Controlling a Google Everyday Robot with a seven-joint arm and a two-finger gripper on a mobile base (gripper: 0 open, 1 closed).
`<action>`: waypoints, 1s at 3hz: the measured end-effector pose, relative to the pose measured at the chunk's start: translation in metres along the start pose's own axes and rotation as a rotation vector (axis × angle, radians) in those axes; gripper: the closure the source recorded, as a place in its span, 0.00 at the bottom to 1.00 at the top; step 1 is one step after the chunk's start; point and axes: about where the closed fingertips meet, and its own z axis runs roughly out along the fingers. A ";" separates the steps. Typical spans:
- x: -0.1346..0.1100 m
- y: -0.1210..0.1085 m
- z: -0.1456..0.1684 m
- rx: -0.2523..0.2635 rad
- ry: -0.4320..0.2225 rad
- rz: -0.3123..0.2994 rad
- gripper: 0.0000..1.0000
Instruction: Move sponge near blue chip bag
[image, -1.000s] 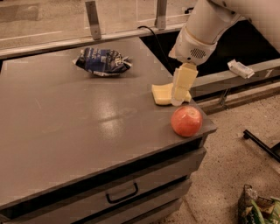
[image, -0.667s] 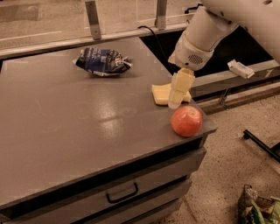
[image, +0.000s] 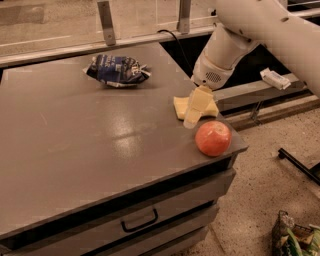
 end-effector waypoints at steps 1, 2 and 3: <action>0.006 -0.007 0.011 0.007 0.057 0.092 0.00; 0.013 -0.012 0.021 0.021 0.105 0.148 0.16; 0.019 -0.017 0.023 0.030 0.112 0.167 0.39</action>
Offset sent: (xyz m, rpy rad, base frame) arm 0.0190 -0.0161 -0.0316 -0.1368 0.0621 -0.2342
